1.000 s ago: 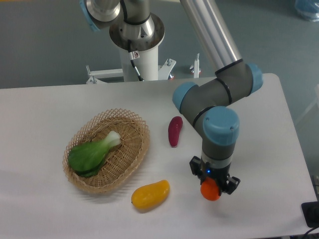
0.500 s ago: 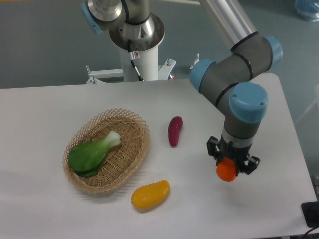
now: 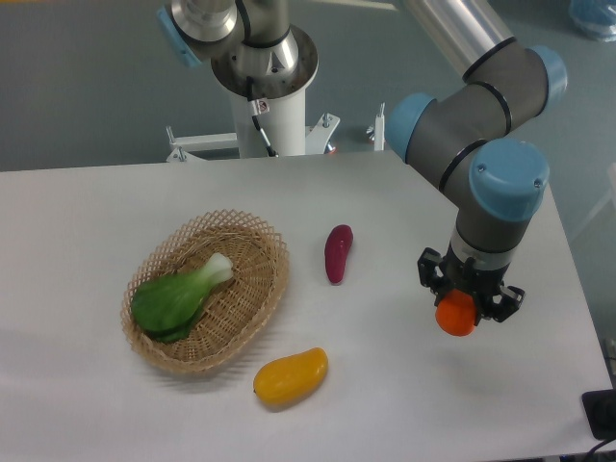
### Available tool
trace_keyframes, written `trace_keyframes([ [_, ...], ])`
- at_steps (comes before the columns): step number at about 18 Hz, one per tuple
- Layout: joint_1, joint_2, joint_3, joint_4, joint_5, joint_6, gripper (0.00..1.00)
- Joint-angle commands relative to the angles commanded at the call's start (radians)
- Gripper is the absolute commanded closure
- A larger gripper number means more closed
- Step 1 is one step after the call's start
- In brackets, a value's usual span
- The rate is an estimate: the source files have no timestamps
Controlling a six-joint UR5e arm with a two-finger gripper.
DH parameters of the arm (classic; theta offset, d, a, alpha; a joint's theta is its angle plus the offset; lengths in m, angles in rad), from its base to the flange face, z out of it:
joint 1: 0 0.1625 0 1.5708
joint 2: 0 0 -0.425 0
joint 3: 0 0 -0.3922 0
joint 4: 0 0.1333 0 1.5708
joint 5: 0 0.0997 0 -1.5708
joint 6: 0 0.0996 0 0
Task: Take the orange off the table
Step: 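Lift the held orange up off the table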
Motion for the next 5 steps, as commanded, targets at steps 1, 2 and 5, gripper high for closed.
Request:
trace_keyframes([
  [1,0.002,0.000,-0.002,0.000,0.002,0.002,0.53],
  [2,0.002,0.000,-0.002,0.000,0.002,0.002,0.53],
  [5,0.002,-0.001,-0.005,0.000,0.005,0.003,0.53],
])
